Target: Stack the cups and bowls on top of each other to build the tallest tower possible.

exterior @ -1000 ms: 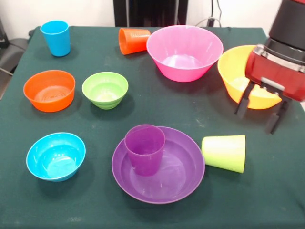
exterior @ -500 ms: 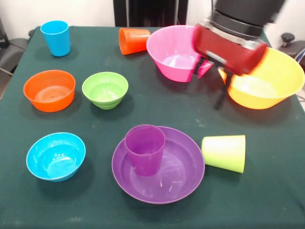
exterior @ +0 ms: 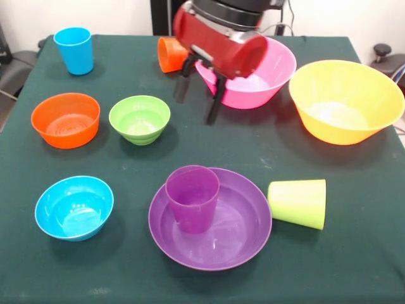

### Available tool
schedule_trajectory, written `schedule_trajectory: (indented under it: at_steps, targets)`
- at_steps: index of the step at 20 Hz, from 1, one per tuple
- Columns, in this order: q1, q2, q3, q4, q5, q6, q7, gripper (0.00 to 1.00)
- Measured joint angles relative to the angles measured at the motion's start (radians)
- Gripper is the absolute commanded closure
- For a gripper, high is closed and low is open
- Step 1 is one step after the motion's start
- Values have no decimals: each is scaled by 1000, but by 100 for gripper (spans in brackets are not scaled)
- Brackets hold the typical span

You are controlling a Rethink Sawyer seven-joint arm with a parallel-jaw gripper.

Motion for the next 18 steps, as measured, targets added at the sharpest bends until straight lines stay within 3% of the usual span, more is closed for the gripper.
schedule_trajectory:
  at_steps: [9,18]
  targets:
    - [-68,-32,90,32,-97,-19,-16,0]
    - [-111,-31,174,45,-197,-103,-16,0]
